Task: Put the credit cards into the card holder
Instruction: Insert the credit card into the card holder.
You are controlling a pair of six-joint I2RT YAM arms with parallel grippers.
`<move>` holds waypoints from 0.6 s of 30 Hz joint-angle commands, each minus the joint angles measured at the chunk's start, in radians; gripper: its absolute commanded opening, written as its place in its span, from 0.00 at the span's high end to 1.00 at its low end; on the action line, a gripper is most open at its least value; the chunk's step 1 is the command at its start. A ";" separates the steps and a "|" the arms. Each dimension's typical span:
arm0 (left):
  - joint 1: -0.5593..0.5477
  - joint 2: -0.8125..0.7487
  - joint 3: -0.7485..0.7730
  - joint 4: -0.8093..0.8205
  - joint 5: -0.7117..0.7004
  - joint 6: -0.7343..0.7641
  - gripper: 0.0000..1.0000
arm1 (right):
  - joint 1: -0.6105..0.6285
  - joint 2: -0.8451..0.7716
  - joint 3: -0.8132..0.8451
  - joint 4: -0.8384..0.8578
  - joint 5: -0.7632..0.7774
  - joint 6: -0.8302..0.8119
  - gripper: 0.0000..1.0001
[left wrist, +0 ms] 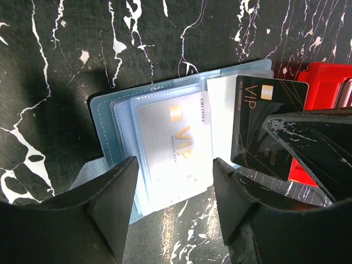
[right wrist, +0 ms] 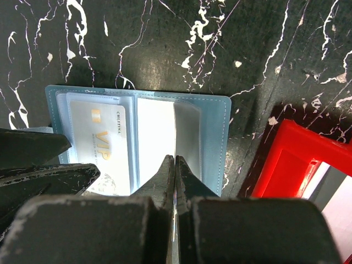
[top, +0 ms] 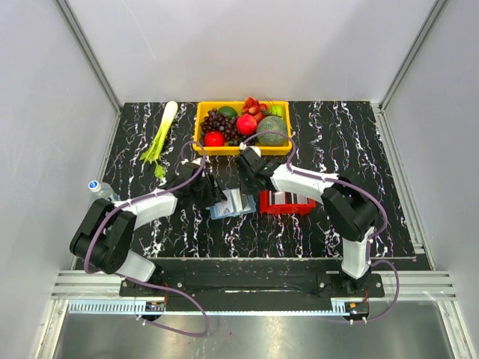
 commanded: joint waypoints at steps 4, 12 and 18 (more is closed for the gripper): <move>-0.013 0.030 0.041 0.047 0.002 -0.009 0.40 | -0.004 0.023 0.014 -0.002 -0.015 -0.004 1.00; -0.024 0.024 0.029 0.093 0.025 -0.032 0.40 | -0.004 0.023 0.013 -0.002 -0.015 -0.004 1.00; -0.022 0.010 0.030 0.128 0.059 -0.043 0.40 | -0.004 0.025 0.011 -0.002 -0.016 -0.004 1.00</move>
